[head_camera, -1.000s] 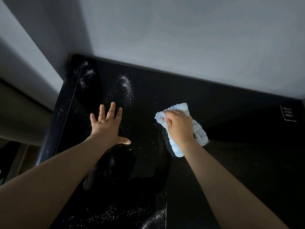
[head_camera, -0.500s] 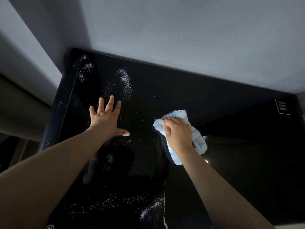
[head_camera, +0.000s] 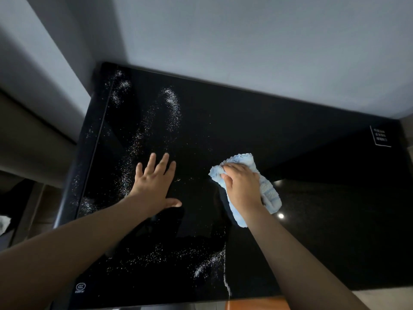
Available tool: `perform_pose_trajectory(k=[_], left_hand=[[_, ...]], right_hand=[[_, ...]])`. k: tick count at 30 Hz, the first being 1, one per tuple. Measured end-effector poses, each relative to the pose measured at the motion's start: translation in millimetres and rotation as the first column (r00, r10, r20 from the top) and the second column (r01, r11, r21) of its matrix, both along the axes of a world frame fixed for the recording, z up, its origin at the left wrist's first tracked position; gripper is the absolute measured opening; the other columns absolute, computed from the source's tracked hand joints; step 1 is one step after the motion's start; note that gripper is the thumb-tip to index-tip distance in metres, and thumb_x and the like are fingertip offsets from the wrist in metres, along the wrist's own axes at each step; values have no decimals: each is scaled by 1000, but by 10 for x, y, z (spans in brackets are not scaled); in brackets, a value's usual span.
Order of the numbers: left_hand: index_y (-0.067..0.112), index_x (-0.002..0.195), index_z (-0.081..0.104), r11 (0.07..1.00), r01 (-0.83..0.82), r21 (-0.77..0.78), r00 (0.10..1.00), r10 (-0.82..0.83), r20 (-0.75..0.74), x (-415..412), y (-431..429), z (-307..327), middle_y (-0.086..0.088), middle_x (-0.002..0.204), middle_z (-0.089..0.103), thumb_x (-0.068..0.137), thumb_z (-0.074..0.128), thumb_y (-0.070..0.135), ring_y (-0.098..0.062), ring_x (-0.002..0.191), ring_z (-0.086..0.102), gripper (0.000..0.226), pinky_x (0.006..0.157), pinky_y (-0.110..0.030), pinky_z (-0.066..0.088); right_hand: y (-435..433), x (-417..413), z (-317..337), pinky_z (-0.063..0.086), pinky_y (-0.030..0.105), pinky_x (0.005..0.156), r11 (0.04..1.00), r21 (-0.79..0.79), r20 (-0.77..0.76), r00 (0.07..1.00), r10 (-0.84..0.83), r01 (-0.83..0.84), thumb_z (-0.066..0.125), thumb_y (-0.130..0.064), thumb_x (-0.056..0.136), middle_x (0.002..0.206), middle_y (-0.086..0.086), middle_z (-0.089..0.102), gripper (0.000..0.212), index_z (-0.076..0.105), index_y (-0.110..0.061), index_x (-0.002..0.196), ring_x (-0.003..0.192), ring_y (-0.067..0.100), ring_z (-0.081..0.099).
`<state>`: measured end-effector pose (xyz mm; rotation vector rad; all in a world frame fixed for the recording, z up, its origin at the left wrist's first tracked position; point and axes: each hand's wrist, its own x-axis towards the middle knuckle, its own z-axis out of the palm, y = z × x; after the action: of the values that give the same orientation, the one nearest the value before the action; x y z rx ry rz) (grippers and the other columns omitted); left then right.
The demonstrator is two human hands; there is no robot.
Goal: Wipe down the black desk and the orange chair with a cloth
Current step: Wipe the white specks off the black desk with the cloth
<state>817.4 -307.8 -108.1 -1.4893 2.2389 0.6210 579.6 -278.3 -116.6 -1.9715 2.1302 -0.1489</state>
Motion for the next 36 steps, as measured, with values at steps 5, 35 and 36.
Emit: perform_pose_trajectory(k=[5, 35, 36], left_hand=[[16, 152, -14, 999, 9, 48, 1000, -10, 17, 62, 429, 15, -7, 157, -28, 75, 55, 74, -37, 143, -24, 119, 118, -57, 0], [18, 150, -18, 998, -13, 55, 994, 7, 112, 74, 802, -89, -11, 154, -32, 60, 68, 74, -40, 143, -21, 137, 114, -63, 6], [18, 150, -18, 998, -10, 55, 994, 4, 114, 73, 804, -86, -11, 154, -31, 61, 68, 74, -40, 143, -21, 137, 114, -63, 6]], right_hand=[[164, 24, -2, 35, 38, 92, 1000, 2, 0, 1000, -8, 8, 50, -24, 95, 123, -8, 62, 27, 63, -24, 118, 120, 14, 51], [1350, 247, 32, 30, 33, 95, 992, 71, -47, 994, -97, 100, 43, -31, 98, 131, -11, 56, 31, 58, -28, 125, 127, 11, 44], [1372, 253, 35, 30, 32, 95, 991, 79, -50, 994, -100, 104, 42, -32, 98, 132, -12, 56, 32, 57, -29, 126, 127, 10, 43]])
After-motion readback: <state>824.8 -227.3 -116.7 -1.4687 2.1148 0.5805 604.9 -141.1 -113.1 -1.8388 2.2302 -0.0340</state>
